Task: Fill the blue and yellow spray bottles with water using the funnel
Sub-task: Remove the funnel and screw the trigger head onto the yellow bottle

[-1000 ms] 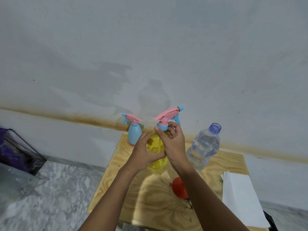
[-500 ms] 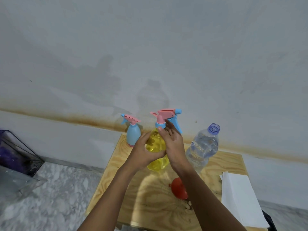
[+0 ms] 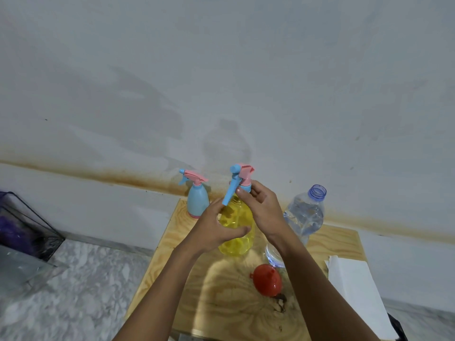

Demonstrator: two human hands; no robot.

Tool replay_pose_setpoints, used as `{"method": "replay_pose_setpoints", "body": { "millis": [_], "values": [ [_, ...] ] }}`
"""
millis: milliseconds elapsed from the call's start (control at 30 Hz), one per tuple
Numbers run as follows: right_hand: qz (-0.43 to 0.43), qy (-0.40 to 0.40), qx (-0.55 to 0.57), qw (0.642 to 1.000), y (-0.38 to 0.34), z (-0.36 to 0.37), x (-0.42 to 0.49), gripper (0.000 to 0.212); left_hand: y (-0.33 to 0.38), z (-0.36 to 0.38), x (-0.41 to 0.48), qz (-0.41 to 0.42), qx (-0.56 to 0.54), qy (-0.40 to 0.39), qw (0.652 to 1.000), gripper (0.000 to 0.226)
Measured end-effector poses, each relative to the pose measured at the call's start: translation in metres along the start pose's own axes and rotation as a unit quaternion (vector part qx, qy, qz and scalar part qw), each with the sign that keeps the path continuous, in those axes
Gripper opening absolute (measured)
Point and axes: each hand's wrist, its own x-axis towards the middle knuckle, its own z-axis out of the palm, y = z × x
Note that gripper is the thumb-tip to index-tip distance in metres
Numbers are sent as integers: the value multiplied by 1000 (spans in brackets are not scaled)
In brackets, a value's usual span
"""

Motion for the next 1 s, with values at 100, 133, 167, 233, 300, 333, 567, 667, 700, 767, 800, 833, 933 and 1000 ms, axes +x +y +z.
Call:
{"method": "replay_pose_setpoints", "body": {
  "millis": [100, 133, 167, 233, 300, 333, 567, 667, 700, 767, 800, 833, 933, 1000],
  "values": [
    [-8, 72, -42, 997, 4, 9, -1, 19, -1, 3, 0, 7, 9, -17, 1000, 68],
    [-11, 73, -58, 996, 4, 10, -2, 22, -1, 3, -1, 8, 14, -23, 1000, 69],
    [-10, 54, -63, 997, 2, 9, -2, 24, -1, 4, -2, 5, 11, -28, 1000, 71],
    [3, -12, -29, 999, -1, 2, -1, 24, -2, 1, -3, -6, -5, -30, 1000, 69],
    [8, -57, -13, 998, -5, -7, 0, 23, -1, -3, -3, -11, -12, -31, 999, 62],
    [1, -61, -31, 998, -6, -11, 1, 22, -1, -4, -2, -10, -12, -33, 999, 59],
    [-47, 5, -143, 989, -1, -3, -2, 15, 6, 3, -1, 3, -12, 17, 1000, 62],
    [-63, 65, -197, 976, 8, 5, -5, 18, 7, 5, -1, 17, -17, 27, 999, 62],
    [-67, 85, -212, 971, 10, 8, -5, 18, 6, 6, -1, 15, -20, 23, 999, 63],
    [-73, 113, -225, 965, 11, 12, -6, 17, 3, 6, -1, 7, -24, 16, 1000, 65],
    [-73, 117, -221, 965, 10, 13, -6, 16, 2, 5, -1, 6, -24, 15, 1000, 67],
    [-69, 115, -209, 969, 10, 13, -6, 16, 1, 4, 0, 5, -24, 12, 1000, 67],
    [-46, 74, -134, 987, 7, 6, -4, 14, -1, -1, -1, -8, -26, -2, 1000, 66],
    [-29, 31, -78, 996, 3, -1, -3, 13, -7, -5, -2, -35, -33, -1, 999, 72]
  ]
}}
